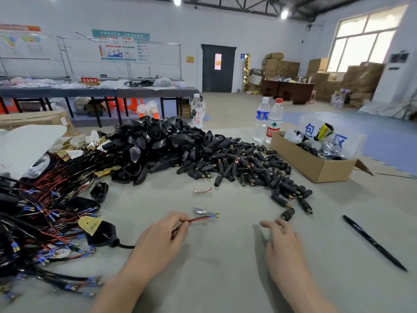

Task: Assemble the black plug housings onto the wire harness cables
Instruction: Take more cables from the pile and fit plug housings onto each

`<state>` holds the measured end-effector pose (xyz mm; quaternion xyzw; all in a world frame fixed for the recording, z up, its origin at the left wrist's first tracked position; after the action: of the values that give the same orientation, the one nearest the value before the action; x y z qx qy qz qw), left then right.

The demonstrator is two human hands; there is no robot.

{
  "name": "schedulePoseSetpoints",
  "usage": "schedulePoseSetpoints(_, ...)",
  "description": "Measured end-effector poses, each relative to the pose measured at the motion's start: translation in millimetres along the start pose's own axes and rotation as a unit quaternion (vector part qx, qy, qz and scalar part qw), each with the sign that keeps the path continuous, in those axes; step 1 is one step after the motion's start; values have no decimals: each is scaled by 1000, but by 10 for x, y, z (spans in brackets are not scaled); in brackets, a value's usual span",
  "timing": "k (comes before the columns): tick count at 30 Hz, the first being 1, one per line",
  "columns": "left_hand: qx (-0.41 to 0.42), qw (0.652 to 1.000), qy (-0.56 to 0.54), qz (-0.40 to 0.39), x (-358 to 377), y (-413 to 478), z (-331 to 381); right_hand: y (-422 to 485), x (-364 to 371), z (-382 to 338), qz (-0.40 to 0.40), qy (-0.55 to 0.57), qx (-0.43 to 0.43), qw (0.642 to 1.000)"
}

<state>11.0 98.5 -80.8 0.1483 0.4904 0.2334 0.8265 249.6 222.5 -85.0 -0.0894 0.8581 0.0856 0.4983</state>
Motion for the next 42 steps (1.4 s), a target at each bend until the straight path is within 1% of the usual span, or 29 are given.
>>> schedulePoseSetpoints(3, -5, 1000, 4, 11, 3, -5, -1, 13, 43, -117, -32, 38, -57, 997)
schedulePoseSetpoints(5, -13, 1000, -7, 11, 7, -4, -19, 16, 91, -240, -57, 84, -97, 990)
schedulePoseSetpoints(7, -17, 1000, -8, 7, 14, -9, -45, 56, 119, -400, -72, 188, -98, 975)
schedulePoseSetpoints(8, -18, 1000, -4, 8, 16, -12, -56, 103, 136, -484, -85, 259, -78, 959)
schedulePoseSetpoints(9, -19, 1000, -1, 12, 16, -11, -63, 163, 163, -564, -113, 339, -45, 933)
schedulePoseSetpoints(10, -21, 1000, -2, 16, 18, -9, -67, 228, 198, -645, -152, 425, -6, 892)
schedulePoseSetpoints(11, -22, 1000, -3, 19, 19, -3, -68, 292, 238, -719, -191, 512, 36, 836)
schedulePoseSetpoints(13, -21, 1000, -1, 24, 23, 4, -66, 401, 312, -831, -248, 661, 103, 700)
schedulePoseSetpoints(14, -19, 1000, 0, 25, 27, 2, -65, 444, 350, -857, -267, 709, 126, 640)
schedulePoseSetpoints(15, -18, 999, 0, 27, 28, -2, -61, 474, 383, -869, -283, 737, 138, 598)
schedulePoseSetpoints(16, -17, 999, 5, 30, 26, -2, -54, 491, 400, -874, -297, 750, 140, 574)
schedulePoseSetpoints(17, -15, 999, 13, 40, 21, 3, -47, 501, 412, -870, -309, 752, 137, 566)
schedulePoseSetpoints(20, -15, 995, 23, 93, 13, 26, -32, 504, 433, -861, -325, 748, 136, 562)
schedulePoseSetpoints(21, -18, 995, 24, 98, 17, 32, -25, 506, 439, -861, -326, 750, 138, 559)
schedulePoseSetpoints(23, -18, 996, 30, 87, 27, 39, -10, 516, 447, -881, -329, 754, 141, 551)
schedulePoseSetpoints(26, -8, 997, 22, 76, 22, 33, -5, 515, 442, -925, -338, 750, 133, 553)
schedulePoseSetpoints(29, -6, 998, 12, 63, 25, 46, 5, 502, 444, -946, -343, 754, 130, 545)
schedulePoseSetpoints(35, -46, 997, -24, 56, 28, 41, -17, 483, 453, -943, -354, 763, 133, 525)
schedulePoseSetpoints(39, -52, 996, -23, 63, 26, 49, -21, 475, 445, -967, -353, 762, 117, 531)
schedulePoseSetpoints(42, -56, 996, -9, 68, 17, 60, -7, 468, 460, -967, -356, 754, 101, 542)
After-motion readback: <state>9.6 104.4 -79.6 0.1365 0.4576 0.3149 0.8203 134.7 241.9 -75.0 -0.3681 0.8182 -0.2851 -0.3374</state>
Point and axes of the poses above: each hand's wrist, its own y-axis towards the middle knuckle, its own x-axis out of the palm, z = x × y, the point moved 2 cm from there along y, towards the middle knuckle, and after that the axes turned 11 degrees about x, right-handed, at the moved point
